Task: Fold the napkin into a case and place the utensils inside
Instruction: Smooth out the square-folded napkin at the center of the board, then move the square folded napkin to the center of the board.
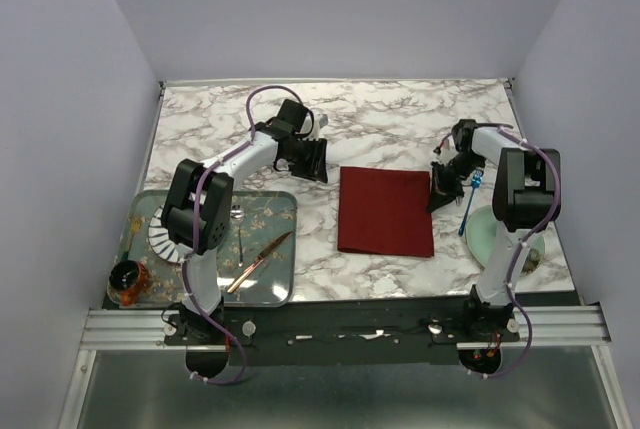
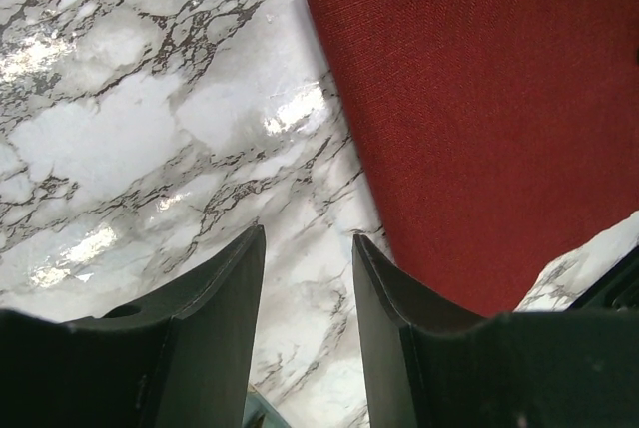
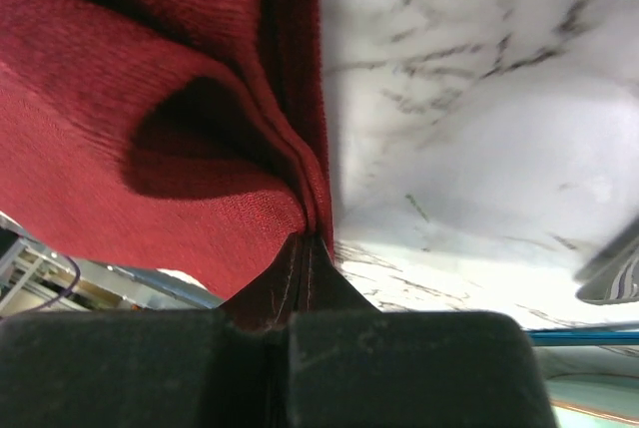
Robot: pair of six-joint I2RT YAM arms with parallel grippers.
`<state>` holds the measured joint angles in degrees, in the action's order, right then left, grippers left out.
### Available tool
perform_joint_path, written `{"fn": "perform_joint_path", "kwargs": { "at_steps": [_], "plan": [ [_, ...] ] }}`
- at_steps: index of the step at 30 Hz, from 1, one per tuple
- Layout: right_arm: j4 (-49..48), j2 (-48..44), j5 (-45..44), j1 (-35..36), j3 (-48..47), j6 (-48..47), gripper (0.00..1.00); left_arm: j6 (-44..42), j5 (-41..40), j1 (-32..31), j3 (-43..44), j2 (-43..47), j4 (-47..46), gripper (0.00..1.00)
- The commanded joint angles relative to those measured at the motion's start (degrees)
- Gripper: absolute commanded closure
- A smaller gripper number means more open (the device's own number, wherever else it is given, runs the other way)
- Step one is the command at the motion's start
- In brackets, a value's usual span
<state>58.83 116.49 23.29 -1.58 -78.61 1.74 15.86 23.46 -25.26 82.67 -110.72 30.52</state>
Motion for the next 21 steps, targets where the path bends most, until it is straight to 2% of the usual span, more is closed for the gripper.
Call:
{"fn": "perform_joint_path", "kwargs": {
  "at_steps": [1,4,9,13,14,18,21],
  "plan": [
    [-1.5,2.5,-1.5,-0.2,-2.0,1.7,0.99,-1.3,3.5,-0.2,-0.2,1.8,1.3,0.49],
    [-2.2,2.5,0.6,0.5,-0.7,1.5,0.99,-3.5,5.2,-0.3,1.2,1.4,3.4,0.48],
    [-0.6,0.9,2.8,1.5,0.5,-0.2,0.99,-12.1,8.7,-3.7,4.0,-0.5,8.8,0.49],
    [3.7,-2.7,4.3,0.3,-1.9,-5.6,0.85,-17.6,10.1,-8.0,5.3,-2.0,12.6,0.5],
    [5.3,-4.3,4.7,-0.2,-3.8,-6.7,0.74,-19.1,10.8,-9.1,6.1,-3.0,13.4,0.5],
    [8.6,-5.9,7.8,-1.4,-10.0,-13.2,0.57,-23.7,9.4,-13.5,7.4,-6.3,17.5,0.51],
    [8.6,-4.0,7.5,-1.4,-16.4,-15.0,0.55,-25.7,7.5,-14.6,9.1,-10.2,21.0,0.55]
  ]
}}
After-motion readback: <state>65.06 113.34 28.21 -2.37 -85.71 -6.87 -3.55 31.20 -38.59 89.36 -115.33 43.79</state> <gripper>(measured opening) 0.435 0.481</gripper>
